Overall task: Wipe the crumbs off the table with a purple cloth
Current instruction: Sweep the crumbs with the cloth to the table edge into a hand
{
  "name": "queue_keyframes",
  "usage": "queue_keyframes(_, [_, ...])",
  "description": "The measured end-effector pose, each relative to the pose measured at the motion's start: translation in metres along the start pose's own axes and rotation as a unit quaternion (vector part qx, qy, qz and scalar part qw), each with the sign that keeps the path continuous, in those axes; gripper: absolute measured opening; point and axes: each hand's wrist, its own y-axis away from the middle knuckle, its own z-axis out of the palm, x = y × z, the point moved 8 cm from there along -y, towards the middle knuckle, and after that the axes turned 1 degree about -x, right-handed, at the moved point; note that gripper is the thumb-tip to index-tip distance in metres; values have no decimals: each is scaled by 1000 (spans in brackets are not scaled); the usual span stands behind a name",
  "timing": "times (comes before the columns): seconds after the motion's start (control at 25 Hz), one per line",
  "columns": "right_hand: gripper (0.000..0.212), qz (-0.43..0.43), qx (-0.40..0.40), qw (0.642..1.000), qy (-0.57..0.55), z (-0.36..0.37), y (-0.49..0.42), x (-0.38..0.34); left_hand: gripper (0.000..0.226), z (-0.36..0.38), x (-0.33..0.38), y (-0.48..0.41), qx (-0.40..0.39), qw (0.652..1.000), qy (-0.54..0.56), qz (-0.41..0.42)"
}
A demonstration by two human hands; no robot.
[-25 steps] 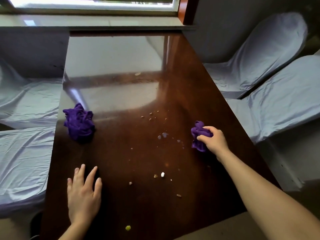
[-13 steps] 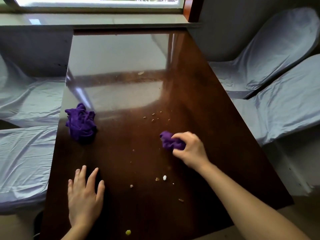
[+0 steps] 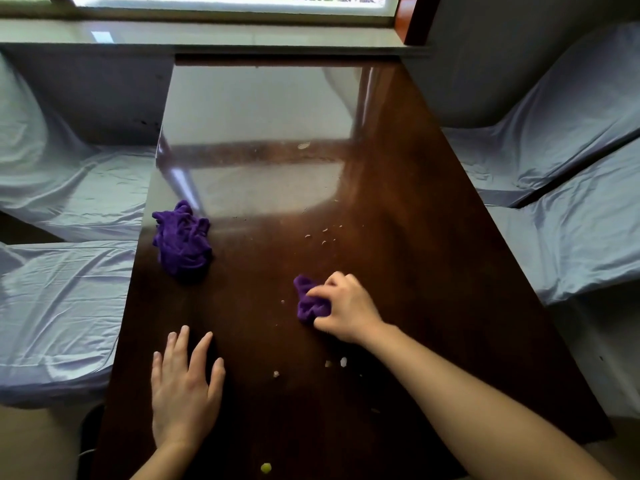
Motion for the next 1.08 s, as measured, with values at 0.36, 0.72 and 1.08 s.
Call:
queue_keyframes(0.36, [46,67,30,995,-68,-4,-45,-37,62,6,-4,-1,4,1000,-13,7])
queue_keyframes(0.72, [46,39,-12,998,-53,-23,-16,-13,60,7,-5,0,1,1000,-15,7])
queue_keyframes(1.08, [48,117,2,993,10,-15,31,42,60,8,-5,0,-2,1000,-15,6])
